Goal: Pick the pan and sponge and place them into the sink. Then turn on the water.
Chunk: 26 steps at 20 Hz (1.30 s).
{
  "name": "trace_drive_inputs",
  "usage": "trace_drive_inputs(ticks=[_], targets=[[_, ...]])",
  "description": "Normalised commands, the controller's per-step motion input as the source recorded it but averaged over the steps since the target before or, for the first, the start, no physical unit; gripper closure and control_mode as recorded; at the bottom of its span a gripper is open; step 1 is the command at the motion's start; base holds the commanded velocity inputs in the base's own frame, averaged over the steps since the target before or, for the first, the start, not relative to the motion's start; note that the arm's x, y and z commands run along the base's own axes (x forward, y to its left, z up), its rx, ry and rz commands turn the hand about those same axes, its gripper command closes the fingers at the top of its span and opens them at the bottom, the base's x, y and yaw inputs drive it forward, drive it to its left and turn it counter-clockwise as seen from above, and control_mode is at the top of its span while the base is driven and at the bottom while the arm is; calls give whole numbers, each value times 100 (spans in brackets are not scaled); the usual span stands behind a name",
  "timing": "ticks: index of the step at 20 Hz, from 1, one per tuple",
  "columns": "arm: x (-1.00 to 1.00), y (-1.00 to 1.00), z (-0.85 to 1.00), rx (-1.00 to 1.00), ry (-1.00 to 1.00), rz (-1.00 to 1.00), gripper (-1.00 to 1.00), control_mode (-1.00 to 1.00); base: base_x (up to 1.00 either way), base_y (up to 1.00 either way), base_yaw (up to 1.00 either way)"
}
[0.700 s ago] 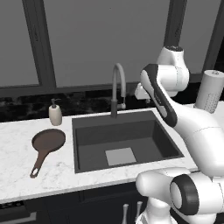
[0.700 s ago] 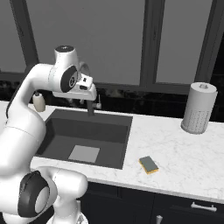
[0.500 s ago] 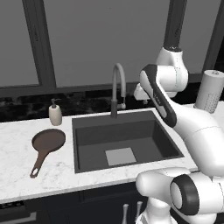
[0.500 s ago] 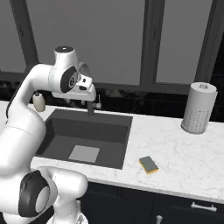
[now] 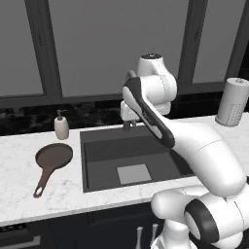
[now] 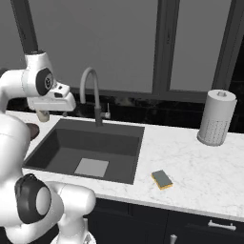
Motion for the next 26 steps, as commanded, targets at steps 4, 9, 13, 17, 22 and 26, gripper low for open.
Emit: trace_drive_inputs(ticks=[4,9,13,17,22,26], targets=[[-30,100,-6,-19,21,0,-100,-100,0,0,0],[-8,100,-26,-5,23,0,-100,-100,0,0,0],[1,65,-33,0,10,0,-100,-100,0,0,0],[1,2,-13,-1,0,0,-100,-100,0,0,0],[12,8,-36,8,0,0,-100,-100,0,0,0],[22,29,-47,18,0,0,-100,-100,0,0,0]])
